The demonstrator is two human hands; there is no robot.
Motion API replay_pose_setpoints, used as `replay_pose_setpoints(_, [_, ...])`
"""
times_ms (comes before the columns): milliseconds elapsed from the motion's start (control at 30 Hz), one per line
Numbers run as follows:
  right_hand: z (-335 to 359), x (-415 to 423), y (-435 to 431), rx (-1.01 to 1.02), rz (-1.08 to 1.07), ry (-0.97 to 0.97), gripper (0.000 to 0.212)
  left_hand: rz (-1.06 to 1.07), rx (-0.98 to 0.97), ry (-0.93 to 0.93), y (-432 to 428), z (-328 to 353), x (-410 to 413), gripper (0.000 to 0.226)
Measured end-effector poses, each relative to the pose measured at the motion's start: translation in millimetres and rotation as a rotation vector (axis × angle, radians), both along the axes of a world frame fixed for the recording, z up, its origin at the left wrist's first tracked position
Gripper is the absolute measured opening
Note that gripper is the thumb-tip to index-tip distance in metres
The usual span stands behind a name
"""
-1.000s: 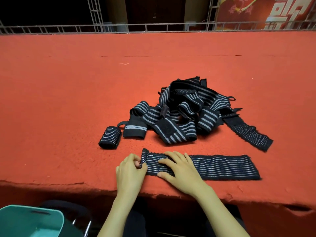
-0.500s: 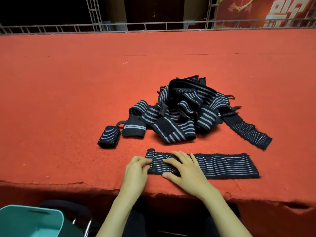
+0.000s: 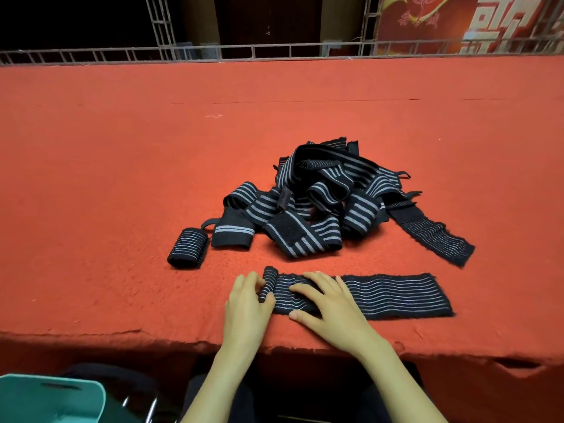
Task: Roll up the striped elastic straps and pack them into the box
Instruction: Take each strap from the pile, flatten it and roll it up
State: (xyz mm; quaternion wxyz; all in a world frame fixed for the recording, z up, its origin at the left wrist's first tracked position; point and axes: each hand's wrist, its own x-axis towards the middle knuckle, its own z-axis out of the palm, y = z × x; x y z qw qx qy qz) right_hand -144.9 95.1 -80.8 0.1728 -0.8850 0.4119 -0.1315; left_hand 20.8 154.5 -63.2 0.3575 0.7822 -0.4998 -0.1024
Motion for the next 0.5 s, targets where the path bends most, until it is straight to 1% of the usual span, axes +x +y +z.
replay_pose_setpoints(67, [-1.5, -3.5, -1.2, -0.001, -0.014, -0.022, 0.072, -0.024, -0.031, -0.035, -0.5, -1.5, -4.4, 0.014])
replay_pose_setpoints(200, [-4.4, -11.3, -3.6, -0.007, -0.043, -0.023, 0.073, -0.147, -0.127, -0.063, -0.5, -9.5, -11.4, 0.014])
replay_pose_setpoints(333, [-2.4, -13.9, -3.3, 0.001, -0.071, -0.011, 0.076, -0.217, -0.123, -0.057, -0.7, -11.2, -17.1, 0.016])
replay_pose_setpoints(433, [-0.6, -19.2, -4.0, 0.007, -0.096, -0.002, 0.076, -0.251, -0.077, 0.041, -0.7, -2.8, -8.2, 0.018])
replay_pose_setpoints(500, [1.7, -24.4, -5.2, 0.013, -0.111, 0.001, 0.075, -0.252, -0.027, 0.169, -1.0, 3.1, -1.8, 0.019])
